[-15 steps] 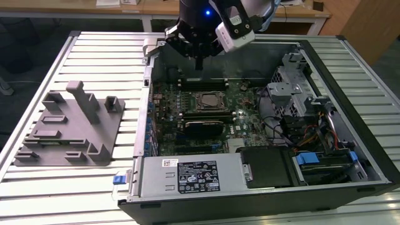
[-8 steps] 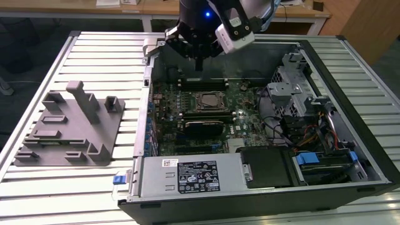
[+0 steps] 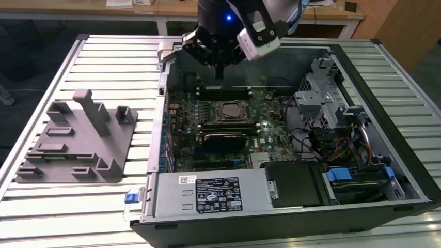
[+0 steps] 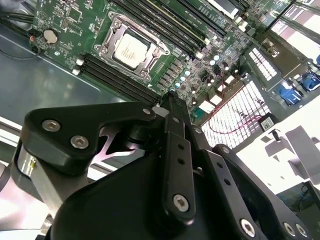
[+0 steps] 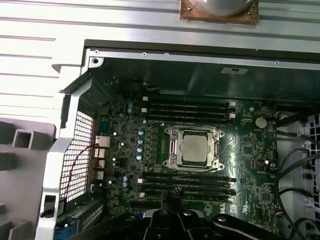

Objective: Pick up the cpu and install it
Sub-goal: 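Install the second cpu locking lever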

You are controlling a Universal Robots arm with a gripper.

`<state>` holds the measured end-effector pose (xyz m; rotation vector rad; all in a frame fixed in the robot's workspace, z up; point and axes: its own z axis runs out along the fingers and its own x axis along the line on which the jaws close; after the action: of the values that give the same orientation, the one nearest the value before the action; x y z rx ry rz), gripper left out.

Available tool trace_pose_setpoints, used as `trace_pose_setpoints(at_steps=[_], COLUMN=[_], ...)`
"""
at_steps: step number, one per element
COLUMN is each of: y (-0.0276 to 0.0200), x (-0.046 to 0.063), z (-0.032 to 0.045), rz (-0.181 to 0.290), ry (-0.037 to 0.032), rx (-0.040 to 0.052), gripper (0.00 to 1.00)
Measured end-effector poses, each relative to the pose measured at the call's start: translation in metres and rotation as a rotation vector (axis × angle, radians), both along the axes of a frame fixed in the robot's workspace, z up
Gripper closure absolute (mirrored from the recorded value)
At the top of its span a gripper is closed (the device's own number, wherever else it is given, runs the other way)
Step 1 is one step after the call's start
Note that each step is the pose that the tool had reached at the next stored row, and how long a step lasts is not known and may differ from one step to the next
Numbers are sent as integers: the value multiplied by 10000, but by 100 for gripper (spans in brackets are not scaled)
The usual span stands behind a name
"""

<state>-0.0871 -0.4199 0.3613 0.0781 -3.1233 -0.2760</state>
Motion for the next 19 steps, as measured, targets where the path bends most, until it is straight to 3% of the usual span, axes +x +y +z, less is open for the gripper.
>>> trace_pose_setpoints(at_steps=[19], y=[2], x=[1], z=[-56], rz=[0], ry=[0], rx=[-1], gripper=[89])
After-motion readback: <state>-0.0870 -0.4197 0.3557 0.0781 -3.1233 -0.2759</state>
